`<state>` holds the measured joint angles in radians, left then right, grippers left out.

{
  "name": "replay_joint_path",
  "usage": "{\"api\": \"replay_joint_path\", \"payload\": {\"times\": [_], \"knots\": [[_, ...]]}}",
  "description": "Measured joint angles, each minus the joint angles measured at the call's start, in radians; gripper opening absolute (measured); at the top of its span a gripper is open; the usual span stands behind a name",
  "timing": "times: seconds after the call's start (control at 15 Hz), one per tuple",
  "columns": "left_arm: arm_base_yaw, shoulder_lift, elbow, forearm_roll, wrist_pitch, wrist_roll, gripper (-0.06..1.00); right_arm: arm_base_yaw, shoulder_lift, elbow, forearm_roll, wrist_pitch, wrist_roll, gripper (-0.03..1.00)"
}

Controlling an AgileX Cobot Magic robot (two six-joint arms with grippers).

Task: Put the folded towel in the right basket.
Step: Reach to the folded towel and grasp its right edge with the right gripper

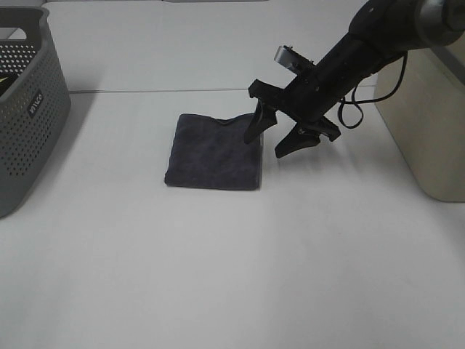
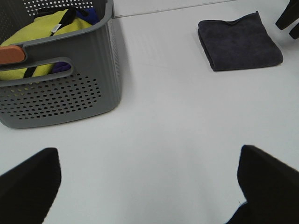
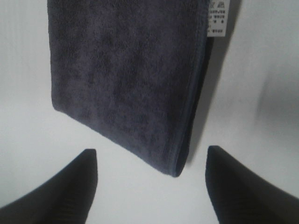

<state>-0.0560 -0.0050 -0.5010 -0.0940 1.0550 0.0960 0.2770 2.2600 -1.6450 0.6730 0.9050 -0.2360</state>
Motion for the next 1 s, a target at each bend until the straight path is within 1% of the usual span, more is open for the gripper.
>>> {"api": "replay_joint_path", "payload": {"times": [0.27,0.53,0.67,0.8,0.87,0.93,1.0], "knots": [[0.0,0.0,0.0,0.0,0.0,0.0,0.98,0.0,0.124,-0.131,0.005,0.018,-0.005,0.63],[0.0,0.0,0.0,0.0,0.0,0.0,0.98,0.0,0.182,-0.176,0.011,0.018,-0.025,0.63],[0.0,0.0,0.0,0.0,0.0,0.0,0.98,0.0,0.198,-0.182,0.053,0.012,-0.058,0.63],[0.0,0.0,0.0,0.0,0.0,0.0,0.98,0.0,0.204,-0.182,0.072,-0.005,-0.074,0.62],[0.0,0.0,0.0,0.0,0.0,0.0,0.98,0.0,0.21,-0.182,0.072,-0.029,-0.089,0.46],[0.0,0.0,0.0,0.0,0.0,0.0,0.98,0.0,0.216,-0.182,0.067,-0.036,-0.089,0.32],[0.0,0.0,0.0,0.0,0.0,0.0,0.98,0.0,0.217,-0.182,0.067,-0.038,-0.089,0.21]]}}
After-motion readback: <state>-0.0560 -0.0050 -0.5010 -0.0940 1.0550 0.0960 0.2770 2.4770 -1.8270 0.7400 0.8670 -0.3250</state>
